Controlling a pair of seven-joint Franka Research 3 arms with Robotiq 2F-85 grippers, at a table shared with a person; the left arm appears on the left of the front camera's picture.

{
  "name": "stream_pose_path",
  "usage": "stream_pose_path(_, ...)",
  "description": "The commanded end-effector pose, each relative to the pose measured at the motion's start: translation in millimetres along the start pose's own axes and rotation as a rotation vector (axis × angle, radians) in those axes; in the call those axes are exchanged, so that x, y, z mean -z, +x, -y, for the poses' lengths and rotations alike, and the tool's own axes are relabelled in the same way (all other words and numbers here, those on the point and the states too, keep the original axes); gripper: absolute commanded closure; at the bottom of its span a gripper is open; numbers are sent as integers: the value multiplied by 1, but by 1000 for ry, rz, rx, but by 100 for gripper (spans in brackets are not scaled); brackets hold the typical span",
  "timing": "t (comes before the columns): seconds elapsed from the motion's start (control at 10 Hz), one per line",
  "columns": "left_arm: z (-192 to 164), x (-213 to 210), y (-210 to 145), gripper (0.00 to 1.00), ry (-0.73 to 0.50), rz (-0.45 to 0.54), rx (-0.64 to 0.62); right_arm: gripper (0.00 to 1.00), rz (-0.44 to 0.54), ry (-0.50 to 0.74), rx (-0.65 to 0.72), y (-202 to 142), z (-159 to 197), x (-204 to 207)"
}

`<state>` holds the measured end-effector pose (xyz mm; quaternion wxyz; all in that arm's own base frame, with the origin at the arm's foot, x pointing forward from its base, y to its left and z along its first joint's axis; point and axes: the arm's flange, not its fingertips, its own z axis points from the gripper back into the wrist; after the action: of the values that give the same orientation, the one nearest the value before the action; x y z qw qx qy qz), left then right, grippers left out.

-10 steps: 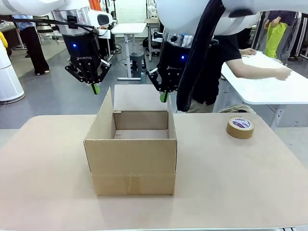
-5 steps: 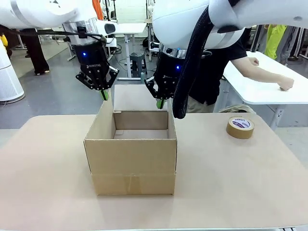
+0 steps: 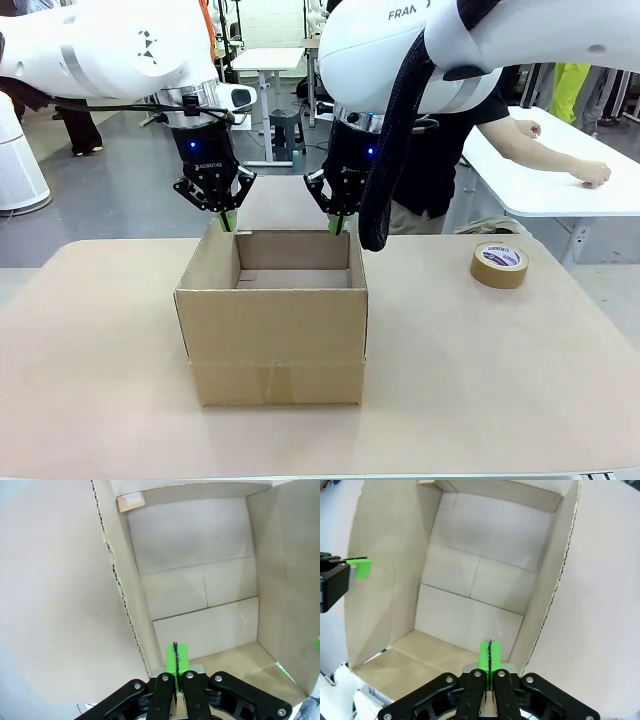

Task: Wrap the clocks to prevent damage.
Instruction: Open the side flaps of the Package Box.

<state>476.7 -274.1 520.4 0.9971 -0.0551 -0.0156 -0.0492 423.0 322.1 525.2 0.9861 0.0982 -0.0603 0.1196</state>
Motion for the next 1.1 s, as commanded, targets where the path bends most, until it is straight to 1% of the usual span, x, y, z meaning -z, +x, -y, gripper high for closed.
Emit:
stream_pose_path(0.0,1,-5,0,100,71,-1,-8,99,-15,-9,37,3,4,7)
stream_pose_path(0.2,-1,-7,-3,100,132,7,-3,99,-56,-41,57,4,13,7)
stream_pose_path(0.5,-6,-12,-9,100,214,42,-1,99,-87,-128,65,-6,24,-6)
stream_pose_path(0.8,-20,-7,-4,100,229,29,-29,99,-105,-190,102,-12,43,-8)
stream_pose_path(1.0,-35,7,0,100,190,-7,-55,99,-113,-154,102,-16,57,7)
